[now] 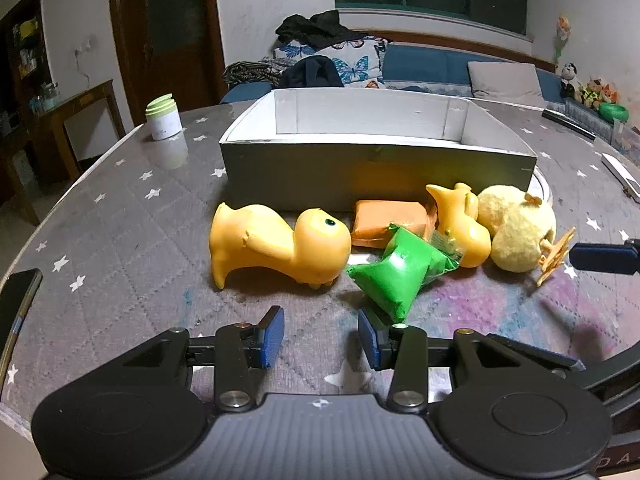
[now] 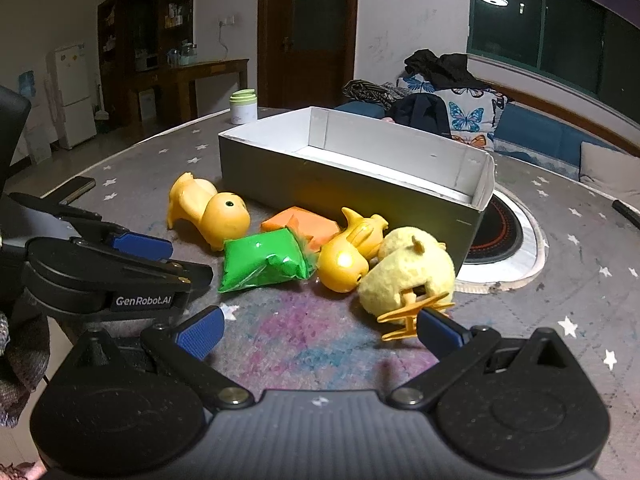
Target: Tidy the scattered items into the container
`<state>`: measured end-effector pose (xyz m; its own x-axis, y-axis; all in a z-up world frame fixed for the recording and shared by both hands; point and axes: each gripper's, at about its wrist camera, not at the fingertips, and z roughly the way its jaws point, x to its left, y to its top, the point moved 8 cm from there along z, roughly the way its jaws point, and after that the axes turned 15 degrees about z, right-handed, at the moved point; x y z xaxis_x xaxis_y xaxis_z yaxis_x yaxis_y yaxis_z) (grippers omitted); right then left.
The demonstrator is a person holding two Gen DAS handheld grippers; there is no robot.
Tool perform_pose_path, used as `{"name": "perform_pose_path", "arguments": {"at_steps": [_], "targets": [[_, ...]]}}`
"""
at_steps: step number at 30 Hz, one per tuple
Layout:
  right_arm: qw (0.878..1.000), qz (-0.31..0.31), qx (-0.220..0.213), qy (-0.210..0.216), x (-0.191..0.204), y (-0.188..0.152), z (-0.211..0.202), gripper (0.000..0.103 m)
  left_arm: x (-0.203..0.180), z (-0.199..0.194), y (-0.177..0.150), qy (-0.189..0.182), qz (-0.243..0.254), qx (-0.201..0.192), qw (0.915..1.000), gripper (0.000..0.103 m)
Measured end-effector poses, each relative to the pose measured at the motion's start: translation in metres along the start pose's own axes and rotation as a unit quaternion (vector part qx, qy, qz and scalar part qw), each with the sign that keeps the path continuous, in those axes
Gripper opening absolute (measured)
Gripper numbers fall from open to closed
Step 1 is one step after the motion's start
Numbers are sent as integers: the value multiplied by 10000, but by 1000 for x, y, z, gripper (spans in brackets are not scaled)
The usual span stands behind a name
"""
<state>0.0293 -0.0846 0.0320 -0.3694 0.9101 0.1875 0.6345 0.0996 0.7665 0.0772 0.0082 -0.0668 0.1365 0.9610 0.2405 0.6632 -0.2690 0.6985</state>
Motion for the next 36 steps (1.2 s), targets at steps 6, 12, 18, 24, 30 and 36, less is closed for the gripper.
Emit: {"name": "perform_pose_path", "arguments": {"at_steps": [6,12,18,24,30,36], "targets": [[10000,45,4,76,0,-2,0,103,1,0,3,-6,-142,25,9999,43],[9999,89,5,101,-1,-1,1,103,-3,-1,4,-34,-142,38,9999,44],[9999,95,-18,126,1,-2,-1,103,-5,-2,4,-54,-147,33,9999,43],[9999,59,-25,148,4,-2,-1,103,-5,-3,4,-66,-152,32,9999,43],[9998,46,-33,213,7,0,0,102,-1,-2,5,-72,-197,35,9998,43],[9996,13,-12,264,10,1,4,100,3,1,6,-104,-249,55,9996,43]]}}
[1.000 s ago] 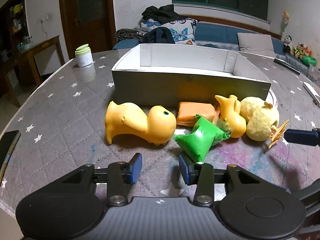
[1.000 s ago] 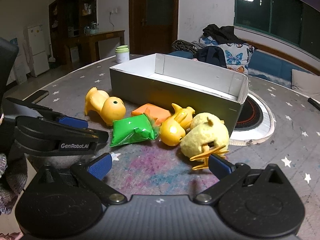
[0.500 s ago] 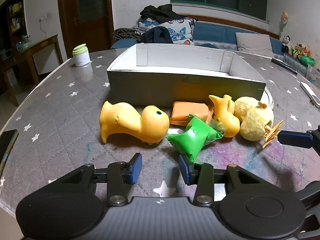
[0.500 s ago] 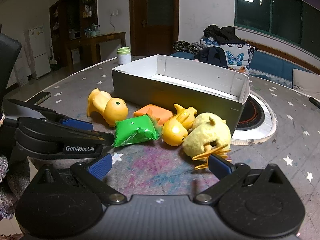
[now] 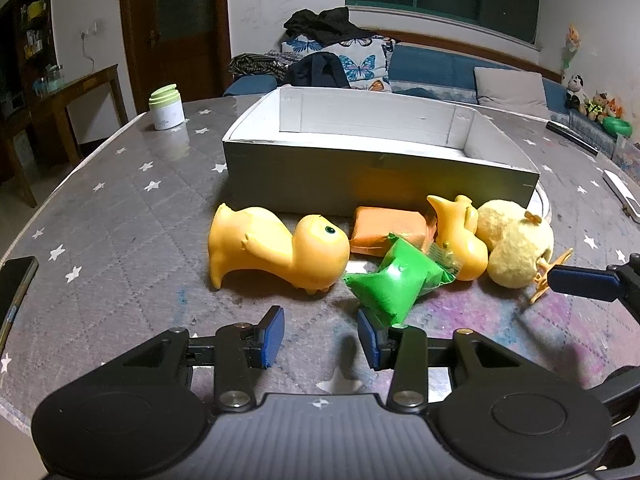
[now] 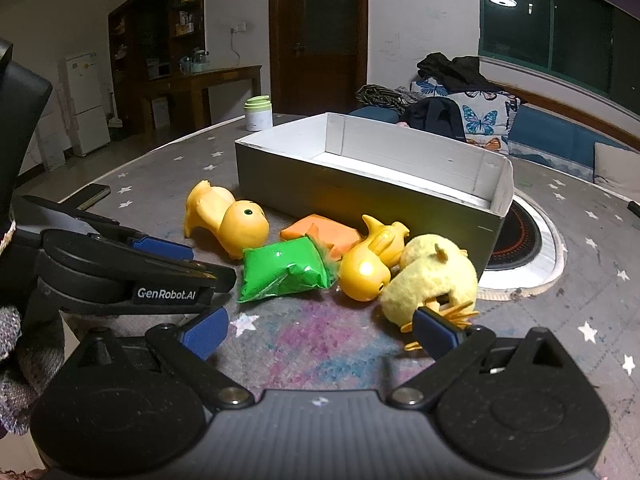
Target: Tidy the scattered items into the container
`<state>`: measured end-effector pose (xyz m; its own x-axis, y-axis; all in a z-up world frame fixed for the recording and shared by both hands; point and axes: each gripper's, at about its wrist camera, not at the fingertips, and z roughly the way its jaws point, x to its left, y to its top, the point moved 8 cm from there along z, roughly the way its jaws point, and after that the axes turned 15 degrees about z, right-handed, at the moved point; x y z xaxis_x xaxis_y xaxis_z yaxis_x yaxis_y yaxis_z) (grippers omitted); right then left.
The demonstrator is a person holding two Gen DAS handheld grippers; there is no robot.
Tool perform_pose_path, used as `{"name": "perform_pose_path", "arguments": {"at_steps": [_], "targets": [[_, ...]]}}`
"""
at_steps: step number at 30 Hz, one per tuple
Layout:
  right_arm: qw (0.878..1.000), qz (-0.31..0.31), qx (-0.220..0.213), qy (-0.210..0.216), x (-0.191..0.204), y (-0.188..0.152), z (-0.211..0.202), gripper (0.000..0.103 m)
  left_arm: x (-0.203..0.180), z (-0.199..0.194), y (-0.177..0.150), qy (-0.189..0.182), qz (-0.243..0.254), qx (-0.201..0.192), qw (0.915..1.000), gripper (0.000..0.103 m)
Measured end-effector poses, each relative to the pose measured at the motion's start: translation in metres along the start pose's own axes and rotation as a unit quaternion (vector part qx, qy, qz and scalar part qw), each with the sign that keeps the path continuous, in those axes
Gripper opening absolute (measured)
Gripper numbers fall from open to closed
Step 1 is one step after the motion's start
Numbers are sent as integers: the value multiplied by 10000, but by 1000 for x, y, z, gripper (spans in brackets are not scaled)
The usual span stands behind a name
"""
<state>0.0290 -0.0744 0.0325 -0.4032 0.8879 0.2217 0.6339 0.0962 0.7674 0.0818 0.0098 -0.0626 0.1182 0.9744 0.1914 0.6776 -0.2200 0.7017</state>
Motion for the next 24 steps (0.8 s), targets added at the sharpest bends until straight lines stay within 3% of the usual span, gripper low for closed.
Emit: {"name": "perform_pose_path", "arguments": {"at_steps": [12,17,24], "targets": [[9999,-86,76,119,4,4,11,92,12,3,4,-154,-143,15,9998,43],[9996,-154,120,206,9,6,18,91,15,4,11,-384,-196,-37,9991,43],[9988,-232,287,314,16,4,35,90,9,2,25,-627,89,-176,9978,43]]}}
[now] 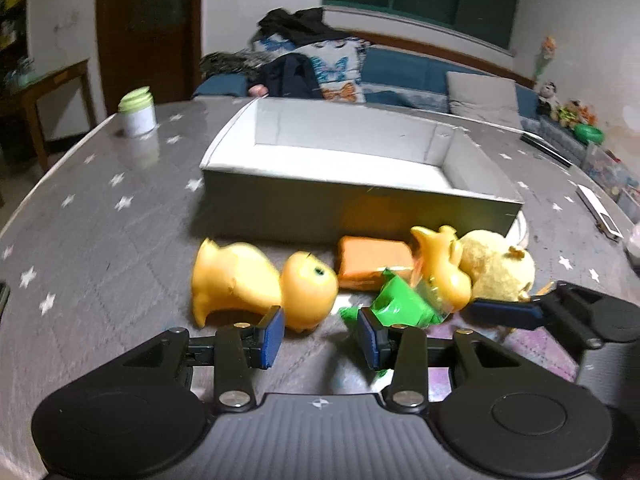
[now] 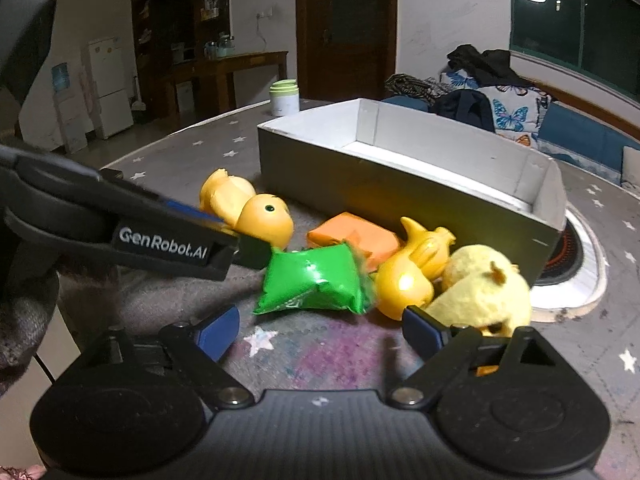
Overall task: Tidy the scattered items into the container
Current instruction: 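Grasp the green plastic packet with the left gripper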
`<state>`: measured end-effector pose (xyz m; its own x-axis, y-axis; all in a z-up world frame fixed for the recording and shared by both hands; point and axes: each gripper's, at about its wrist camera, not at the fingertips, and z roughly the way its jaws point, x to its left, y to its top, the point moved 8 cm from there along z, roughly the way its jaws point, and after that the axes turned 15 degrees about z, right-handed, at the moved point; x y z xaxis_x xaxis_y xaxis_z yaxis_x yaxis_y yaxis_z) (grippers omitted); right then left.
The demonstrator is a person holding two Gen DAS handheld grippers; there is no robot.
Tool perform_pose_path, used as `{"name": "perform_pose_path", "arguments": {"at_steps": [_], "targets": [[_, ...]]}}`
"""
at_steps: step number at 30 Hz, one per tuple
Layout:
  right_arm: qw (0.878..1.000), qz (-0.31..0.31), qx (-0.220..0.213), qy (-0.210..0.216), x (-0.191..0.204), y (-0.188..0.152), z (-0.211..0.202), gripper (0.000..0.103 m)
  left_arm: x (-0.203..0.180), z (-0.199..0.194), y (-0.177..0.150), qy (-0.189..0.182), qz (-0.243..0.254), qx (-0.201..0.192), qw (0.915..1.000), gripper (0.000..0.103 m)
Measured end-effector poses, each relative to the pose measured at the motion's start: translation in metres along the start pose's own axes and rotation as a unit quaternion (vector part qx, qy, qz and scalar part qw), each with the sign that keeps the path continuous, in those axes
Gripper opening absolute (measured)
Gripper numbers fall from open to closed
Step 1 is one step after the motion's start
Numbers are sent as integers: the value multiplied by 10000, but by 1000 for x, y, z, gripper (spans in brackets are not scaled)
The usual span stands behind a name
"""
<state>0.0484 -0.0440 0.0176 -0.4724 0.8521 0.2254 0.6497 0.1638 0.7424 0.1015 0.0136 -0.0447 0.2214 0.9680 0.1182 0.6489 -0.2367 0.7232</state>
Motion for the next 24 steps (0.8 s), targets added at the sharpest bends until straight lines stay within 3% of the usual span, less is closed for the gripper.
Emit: {"name": "perform_pose_path", "arguments": {"at_steps": [11,16,20,24], "targets": [[9997,123,113,162,0,0,11,80,-22,8,8,-652,457,14,9968,43],[9997,55,97,234,2,-1,10,72,-28,20,6,-731,603,212,9953,43],[9996,60,106,269,1,-1,11,64,-27,26,3,-669,599,314,9955,36],[9994,106,94,326,1,0,10,64,-27,22,3,-728,550,237,9955,34]]}}
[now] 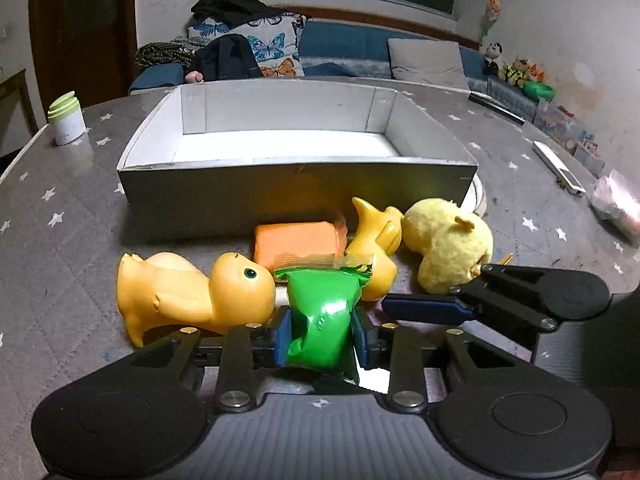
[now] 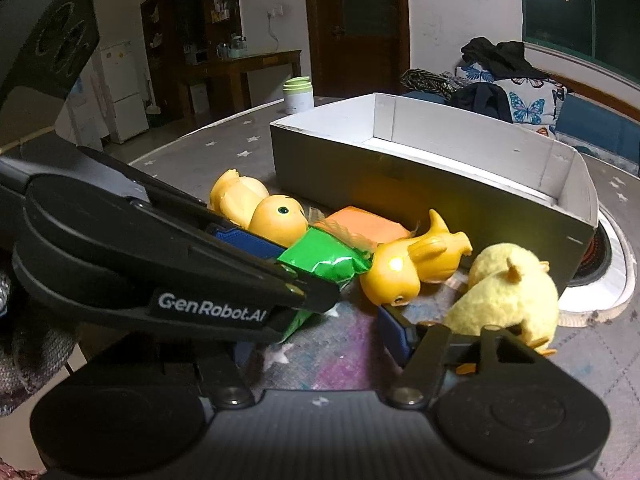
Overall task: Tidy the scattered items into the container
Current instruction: 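Grasp the green plastic packet with the left gripper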
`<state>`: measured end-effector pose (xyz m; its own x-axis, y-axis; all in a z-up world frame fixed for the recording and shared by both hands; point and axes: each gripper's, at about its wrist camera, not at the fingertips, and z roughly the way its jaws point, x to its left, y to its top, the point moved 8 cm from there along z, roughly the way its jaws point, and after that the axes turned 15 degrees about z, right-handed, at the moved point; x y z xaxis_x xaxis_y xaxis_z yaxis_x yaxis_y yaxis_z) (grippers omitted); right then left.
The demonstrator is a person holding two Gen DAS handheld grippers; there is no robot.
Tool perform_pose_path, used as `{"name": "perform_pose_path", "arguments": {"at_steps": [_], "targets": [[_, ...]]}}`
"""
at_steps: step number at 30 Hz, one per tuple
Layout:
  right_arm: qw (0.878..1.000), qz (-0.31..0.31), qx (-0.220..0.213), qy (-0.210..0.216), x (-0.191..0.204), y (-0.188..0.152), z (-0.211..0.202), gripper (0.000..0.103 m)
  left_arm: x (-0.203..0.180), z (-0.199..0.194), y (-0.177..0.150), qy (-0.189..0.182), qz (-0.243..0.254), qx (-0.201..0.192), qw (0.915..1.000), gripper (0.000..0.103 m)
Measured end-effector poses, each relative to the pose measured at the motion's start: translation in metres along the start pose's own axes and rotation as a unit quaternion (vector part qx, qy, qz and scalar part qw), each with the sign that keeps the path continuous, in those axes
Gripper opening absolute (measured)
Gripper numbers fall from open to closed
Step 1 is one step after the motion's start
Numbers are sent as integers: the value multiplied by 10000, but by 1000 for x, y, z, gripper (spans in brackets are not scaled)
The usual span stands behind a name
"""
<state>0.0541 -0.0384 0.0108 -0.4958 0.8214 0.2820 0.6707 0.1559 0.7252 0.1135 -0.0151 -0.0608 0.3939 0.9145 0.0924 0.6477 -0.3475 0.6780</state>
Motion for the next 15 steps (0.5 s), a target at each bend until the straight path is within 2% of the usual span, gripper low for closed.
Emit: {"name": "perform_pose_path", "arguments": {"at_steps": [4,8,15], "targets": [[9999,66,29,116,0,-1,-2,56,-3,-6,3,13,27,-57,10000,34],[9996,117,-33,246,2,2,-10,55,-5,-14,10,-57,19,-141,9999,33],[9981,253,-527,189,-10,32,-32,55,-10,-20,45,-240,98,-349,9991,33]]}}
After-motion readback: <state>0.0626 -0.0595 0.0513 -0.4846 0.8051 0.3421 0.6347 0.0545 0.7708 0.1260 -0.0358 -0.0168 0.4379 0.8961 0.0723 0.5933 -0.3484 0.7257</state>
